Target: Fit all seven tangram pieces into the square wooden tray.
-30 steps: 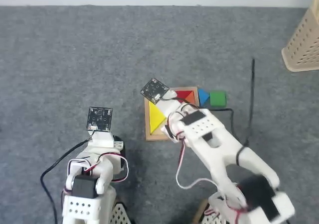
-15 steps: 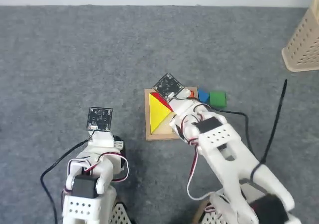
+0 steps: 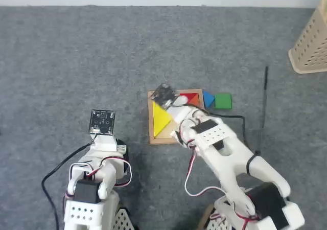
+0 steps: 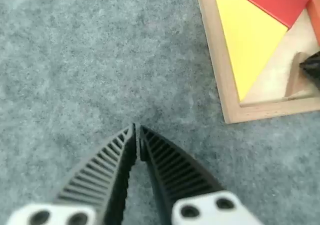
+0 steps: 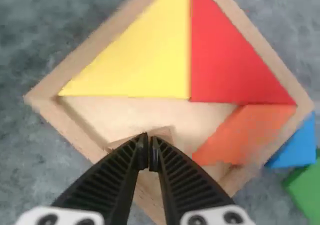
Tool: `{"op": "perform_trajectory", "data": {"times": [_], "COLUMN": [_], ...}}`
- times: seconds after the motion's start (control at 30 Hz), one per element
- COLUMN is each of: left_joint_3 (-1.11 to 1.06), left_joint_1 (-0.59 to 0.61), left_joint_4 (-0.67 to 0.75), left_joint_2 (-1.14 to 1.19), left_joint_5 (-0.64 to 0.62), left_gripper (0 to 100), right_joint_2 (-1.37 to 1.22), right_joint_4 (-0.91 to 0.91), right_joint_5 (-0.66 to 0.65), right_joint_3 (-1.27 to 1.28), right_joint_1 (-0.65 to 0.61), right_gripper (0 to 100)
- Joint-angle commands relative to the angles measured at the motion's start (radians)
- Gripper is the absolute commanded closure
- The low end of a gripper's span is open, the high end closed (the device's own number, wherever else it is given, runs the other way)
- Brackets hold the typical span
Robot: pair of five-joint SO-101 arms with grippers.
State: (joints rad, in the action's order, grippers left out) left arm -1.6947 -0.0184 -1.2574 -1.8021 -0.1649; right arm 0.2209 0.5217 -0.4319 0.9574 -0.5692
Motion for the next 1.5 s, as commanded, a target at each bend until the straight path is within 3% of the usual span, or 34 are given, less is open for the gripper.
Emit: {"op": "perform_trajectory", "data": {"times": [0.0,0.73,0.9,1.1,1.47], "left_joint_3": [0.008,0.008,0.008,0.008,0.008], "left_joint_1": [0.002,0.002,0.002,0.002,0.002], "left_joint_4": [-0.005,-0.005,-0.005,-0.005,-0.005], "left_joint_2": [-0.015,-0.015,-0.015,-0.015,-0.015], "left_joint_5": [0.005,0.005,0.005,0.005,0.005], "left_gripper": [99,99,99,99,99], "right_joint_2": [-0.01,0.216,0.166,0.044,-0.154], "right_joint_4": [0.004,0.082,0.091,0.249,0.252], "right_joint_5": [-0.031,0.041,0.04,0.041,0.041], "right_joint_3": [-0.034,0.005,0.002,-0.146,-0.267], "right_joint_1": [-0.048,0.036,0.036,0.036,0.082], "right_gripper": [99.1,99.1,99.1,99.1,99.1]}}
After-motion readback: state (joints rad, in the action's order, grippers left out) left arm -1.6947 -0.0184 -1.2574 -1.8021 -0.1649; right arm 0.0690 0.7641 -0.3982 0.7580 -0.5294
